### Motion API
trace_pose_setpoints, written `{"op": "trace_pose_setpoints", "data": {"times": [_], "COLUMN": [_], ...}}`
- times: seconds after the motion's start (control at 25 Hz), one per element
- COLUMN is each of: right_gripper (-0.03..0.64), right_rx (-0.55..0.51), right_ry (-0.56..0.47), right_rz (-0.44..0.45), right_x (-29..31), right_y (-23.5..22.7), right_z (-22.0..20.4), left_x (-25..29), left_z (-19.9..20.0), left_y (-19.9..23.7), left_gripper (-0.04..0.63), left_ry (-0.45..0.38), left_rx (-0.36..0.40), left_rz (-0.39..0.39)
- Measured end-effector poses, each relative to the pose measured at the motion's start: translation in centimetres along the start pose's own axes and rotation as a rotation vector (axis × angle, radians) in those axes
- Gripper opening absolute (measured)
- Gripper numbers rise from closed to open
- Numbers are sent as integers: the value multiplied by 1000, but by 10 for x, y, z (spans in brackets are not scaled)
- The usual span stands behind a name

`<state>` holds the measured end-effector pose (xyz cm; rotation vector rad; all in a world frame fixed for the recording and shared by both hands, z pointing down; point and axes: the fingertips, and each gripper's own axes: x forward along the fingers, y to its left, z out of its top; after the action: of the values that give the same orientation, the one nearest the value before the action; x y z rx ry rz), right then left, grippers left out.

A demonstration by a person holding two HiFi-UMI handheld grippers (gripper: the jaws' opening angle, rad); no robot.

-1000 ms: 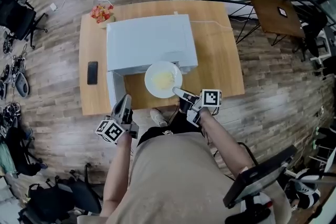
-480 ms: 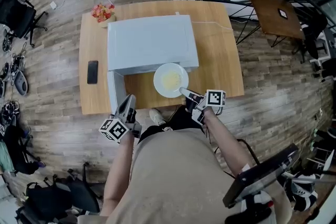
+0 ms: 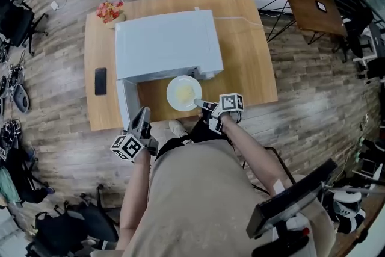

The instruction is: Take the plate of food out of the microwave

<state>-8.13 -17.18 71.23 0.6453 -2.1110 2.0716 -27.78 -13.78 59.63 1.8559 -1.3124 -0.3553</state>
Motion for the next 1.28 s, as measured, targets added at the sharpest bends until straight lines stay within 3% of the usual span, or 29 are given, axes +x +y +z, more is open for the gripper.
{"op": "trace_pose_setpoints", "data": {"times": [0.28,0.76,1.28], "right_gripper": [20,20,20], "right_rx": [36,137,155], "right_ry": [53,43,43], "right_rz": [-42,-97,-166], "right_x": [17,42,64], "right_y": [-31,-95,-133], "right_z": [-10,-17,-24], "left_x": [4,5,0], "left_z": [-11,-22,-37], "left_y": [-1,5,2], "left_gripper": [5,5,5], "left_ry": [30,55,90], "left_rx": [6,17,14], "left_rz": [17,51,70]}}
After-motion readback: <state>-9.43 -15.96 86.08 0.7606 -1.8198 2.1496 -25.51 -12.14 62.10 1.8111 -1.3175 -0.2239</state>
